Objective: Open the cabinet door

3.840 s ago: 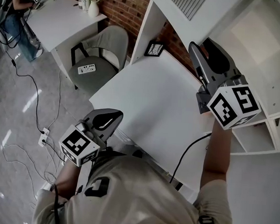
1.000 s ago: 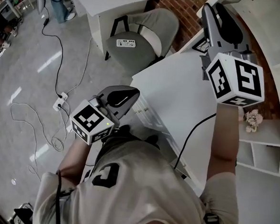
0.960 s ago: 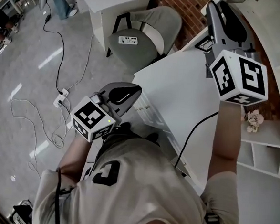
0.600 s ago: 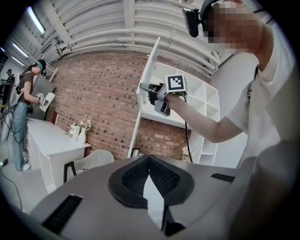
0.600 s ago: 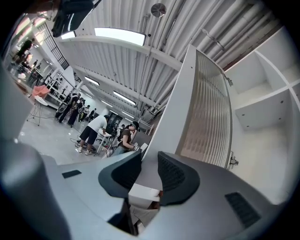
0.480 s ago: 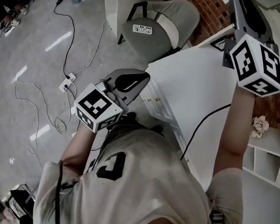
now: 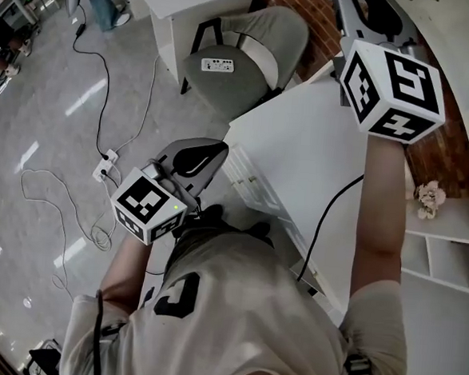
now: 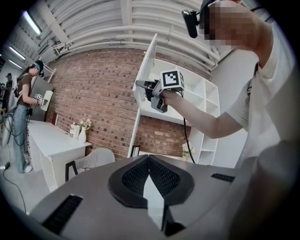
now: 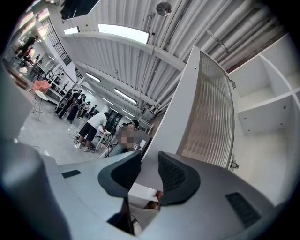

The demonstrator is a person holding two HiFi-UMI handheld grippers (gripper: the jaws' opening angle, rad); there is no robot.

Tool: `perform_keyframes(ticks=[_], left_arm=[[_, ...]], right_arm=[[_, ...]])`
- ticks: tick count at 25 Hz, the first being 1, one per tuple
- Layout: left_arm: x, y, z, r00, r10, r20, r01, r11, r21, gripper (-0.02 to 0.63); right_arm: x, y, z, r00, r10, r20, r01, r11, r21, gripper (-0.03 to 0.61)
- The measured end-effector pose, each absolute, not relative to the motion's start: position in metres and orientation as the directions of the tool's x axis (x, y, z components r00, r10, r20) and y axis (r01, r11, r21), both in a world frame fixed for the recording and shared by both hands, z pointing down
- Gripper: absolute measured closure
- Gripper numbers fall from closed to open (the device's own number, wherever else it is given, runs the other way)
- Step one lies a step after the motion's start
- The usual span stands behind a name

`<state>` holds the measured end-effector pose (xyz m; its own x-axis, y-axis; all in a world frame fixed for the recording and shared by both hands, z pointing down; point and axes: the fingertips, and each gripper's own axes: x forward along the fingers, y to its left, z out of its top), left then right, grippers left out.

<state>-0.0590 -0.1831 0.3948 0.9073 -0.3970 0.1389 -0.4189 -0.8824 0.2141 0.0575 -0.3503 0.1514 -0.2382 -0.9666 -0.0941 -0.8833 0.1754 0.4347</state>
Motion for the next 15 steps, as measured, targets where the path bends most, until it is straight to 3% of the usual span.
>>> perform_keyframes(ticks=[11,15], left_arm=[[-0.044,-0.17,0.387,0.93,-0.343,0.133,-0.364,-0.911,0.194,0.597],[-0.036,-0.17,0.384,0.944,-0.307,0.119,-0.325,-0.926,0.19,0.597]], right_arm=[[0.06,-0.34,0.157,-0.269,-0.963,-0.035,-0.859,0.223,0.46,0.443],[0.073,-0.325,0.166,-0.288,-0.958,-0.016,-0.895,0.263,0.36,0.448]])
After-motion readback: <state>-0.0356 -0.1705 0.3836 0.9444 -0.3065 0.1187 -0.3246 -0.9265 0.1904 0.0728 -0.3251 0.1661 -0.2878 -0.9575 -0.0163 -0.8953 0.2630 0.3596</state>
